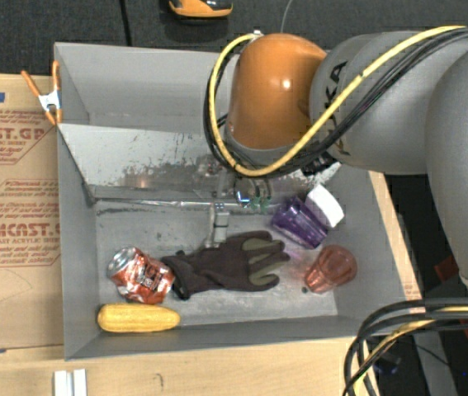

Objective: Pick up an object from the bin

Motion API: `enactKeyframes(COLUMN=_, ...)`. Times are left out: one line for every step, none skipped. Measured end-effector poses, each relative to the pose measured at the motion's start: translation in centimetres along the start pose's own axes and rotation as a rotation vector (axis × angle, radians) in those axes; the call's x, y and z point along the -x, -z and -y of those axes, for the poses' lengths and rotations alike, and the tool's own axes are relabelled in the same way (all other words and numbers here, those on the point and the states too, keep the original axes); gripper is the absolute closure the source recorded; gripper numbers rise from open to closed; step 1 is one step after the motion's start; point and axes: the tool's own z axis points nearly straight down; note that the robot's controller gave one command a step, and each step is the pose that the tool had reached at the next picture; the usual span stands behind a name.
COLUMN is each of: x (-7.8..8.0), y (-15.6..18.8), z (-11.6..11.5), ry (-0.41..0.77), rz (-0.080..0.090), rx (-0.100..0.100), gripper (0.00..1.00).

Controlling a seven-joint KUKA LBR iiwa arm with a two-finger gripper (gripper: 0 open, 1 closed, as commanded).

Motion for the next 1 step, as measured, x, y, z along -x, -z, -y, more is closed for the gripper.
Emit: enactKeyframes(x=0.13, y=0.51, z=0.05, ry=-0.001, rz=0.007, rx=0.001, gripper=0.00)
